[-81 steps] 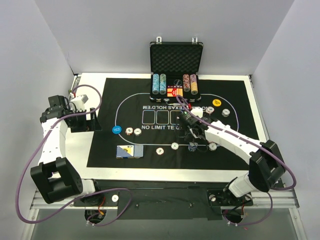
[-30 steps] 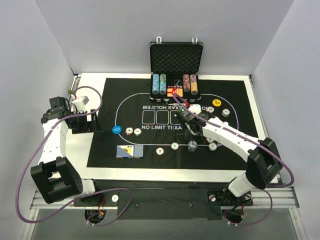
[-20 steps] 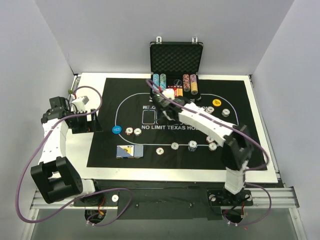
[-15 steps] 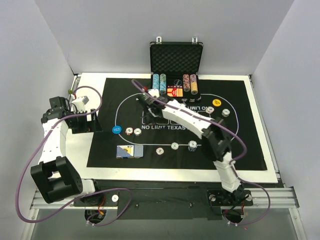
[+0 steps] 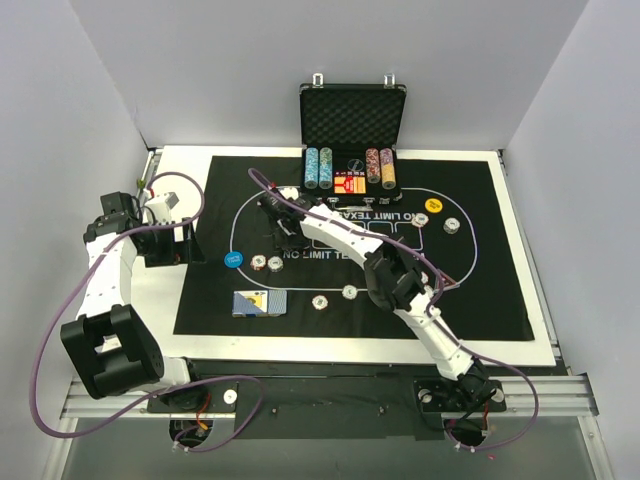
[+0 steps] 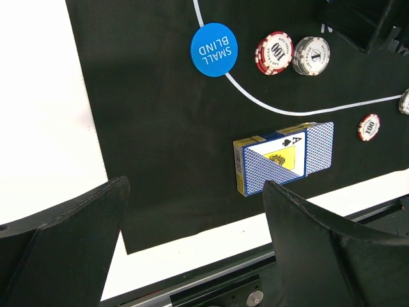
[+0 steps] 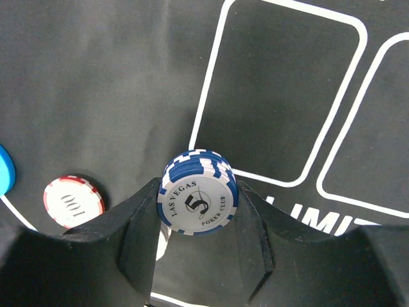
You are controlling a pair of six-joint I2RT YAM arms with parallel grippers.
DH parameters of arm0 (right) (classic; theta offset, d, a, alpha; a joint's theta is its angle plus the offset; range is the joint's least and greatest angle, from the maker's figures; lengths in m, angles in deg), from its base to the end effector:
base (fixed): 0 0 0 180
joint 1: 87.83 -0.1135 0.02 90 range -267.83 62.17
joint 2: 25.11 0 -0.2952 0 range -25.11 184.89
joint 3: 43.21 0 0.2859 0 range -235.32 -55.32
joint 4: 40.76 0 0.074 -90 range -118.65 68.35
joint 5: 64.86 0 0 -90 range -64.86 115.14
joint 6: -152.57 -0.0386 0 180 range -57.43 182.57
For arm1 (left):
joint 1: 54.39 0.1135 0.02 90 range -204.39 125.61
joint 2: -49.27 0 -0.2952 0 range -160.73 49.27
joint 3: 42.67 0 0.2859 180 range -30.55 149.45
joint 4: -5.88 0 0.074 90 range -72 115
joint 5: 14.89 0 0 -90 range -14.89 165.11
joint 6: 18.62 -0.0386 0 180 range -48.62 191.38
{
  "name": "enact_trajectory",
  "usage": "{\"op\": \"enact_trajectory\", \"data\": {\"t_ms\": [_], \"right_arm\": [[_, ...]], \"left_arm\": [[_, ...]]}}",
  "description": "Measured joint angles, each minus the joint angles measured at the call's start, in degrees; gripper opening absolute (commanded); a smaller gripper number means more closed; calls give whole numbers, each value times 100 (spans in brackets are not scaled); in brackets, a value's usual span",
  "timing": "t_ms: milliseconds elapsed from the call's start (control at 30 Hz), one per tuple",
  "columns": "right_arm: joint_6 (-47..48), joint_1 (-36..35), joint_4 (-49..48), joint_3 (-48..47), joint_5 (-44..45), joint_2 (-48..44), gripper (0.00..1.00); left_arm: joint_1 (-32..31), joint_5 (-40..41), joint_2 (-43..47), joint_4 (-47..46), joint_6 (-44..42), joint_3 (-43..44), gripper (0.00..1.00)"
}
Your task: Distribute texas hold em gaming equipment
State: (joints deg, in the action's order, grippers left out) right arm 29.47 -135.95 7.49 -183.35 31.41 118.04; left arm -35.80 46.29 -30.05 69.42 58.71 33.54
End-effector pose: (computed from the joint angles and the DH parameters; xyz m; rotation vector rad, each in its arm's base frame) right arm 0.4117 0.4529 0.1879 -0.2812 2.5041 0.4718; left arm 0.2841 0.0759 0.2891 0.0036 2.5802 -0.4941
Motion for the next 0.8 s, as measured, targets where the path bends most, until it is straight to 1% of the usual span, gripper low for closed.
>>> {"op": "enact_trajectory", "data": {"t_ms": [200,367,400,467,567,667,800], "right_arm": [[-17,13,-177,-166,-144,188,41],[-98,57,-356,-520,-391,393,51],[-118,61,-396,-535,-431,428,56],[-155,76,-435,-566,-538,448,60],[-162,85,-492,-562,-673,448,63],[-157,94,-601,-378,-693,350,64],[-136,146,-640,273,-581,-70,67]], "left_arm": [[0,0,-13,-2,-9,0,97],[0,0,-26,-13,-7,0,97],[0,0,-28,-17,-7,0,97],[0,0,-31,-24,-7,0,97],[0,0,-31,-24,-7,0,97],[0,0,-31,-26,-7,0,97],[0,-7,-31,-26,-7,0,97]]}}
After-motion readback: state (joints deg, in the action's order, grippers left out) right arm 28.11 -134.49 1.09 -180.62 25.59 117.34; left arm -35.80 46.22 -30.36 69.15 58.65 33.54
